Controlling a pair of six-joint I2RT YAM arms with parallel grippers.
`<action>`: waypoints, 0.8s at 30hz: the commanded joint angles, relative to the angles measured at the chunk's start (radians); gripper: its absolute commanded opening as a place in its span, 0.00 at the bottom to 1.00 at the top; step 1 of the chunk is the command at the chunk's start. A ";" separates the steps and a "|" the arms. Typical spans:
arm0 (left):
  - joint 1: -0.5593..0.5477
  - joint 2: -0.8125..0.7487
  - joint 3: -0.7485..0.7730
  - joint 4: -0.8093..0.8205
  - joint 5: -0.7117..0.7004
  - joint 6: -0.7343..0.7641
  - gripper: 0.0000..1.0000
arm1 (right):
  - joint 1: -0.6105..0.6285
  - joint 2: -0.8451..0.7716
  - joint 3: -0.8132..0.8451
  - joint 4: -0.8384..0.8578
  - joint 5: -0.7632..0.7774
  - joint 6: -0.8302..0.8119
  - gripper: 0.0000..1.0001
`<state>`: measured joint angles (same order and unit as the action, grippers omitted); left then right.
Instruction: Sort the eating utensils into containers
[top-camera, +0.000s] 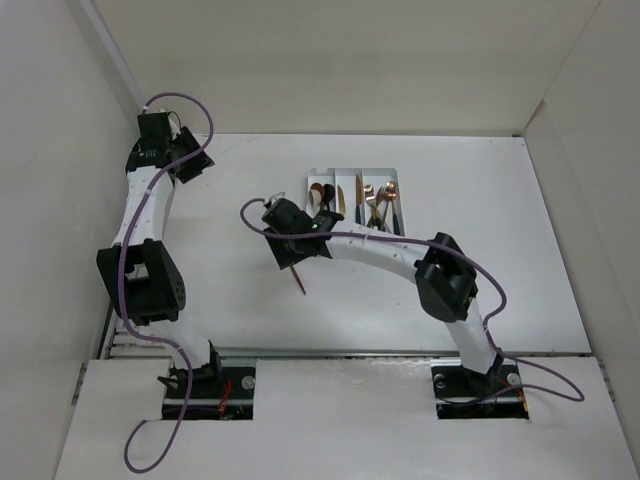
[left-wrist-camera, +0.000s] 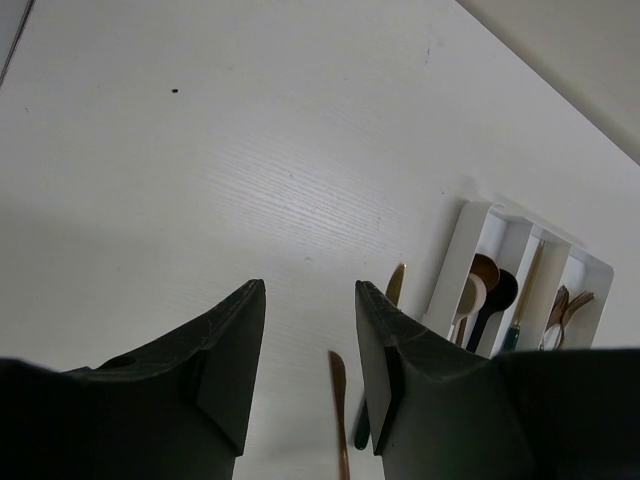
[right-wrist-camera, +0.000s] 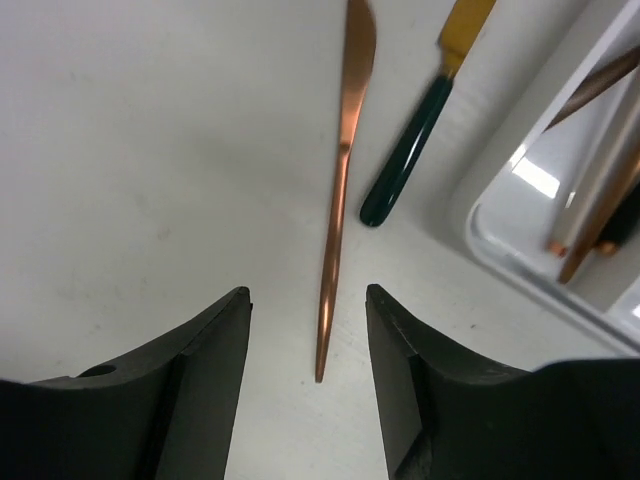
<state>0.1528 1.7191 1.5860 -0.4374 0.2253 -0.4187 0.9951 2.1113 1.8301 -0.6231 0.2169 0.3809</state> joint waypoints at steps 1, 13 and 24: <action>0.005 -0.052 0.003 0.035 0.026 -0.008 0.38 | -0.012 -0.007 -0.017 -0.038 -0.007 0.045 0.55; 0.005 -0.079 -0.026 0.054 0.045 -0.017 0.42 | 0.019 0.117 -0.008 -0.073 -0.007 0.064 0.54; 0.005 -0.088 -0.035 0.054 0.045 -0.026 0.42 | 0.019 0.248 0.078 -0.084 0.006 0.053 0.25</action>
<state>0.1528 1.6871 1.5620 -0.4076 0.2588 -0.4381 1.0088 2.3077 1.8973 -0.6876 0.2283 0.4267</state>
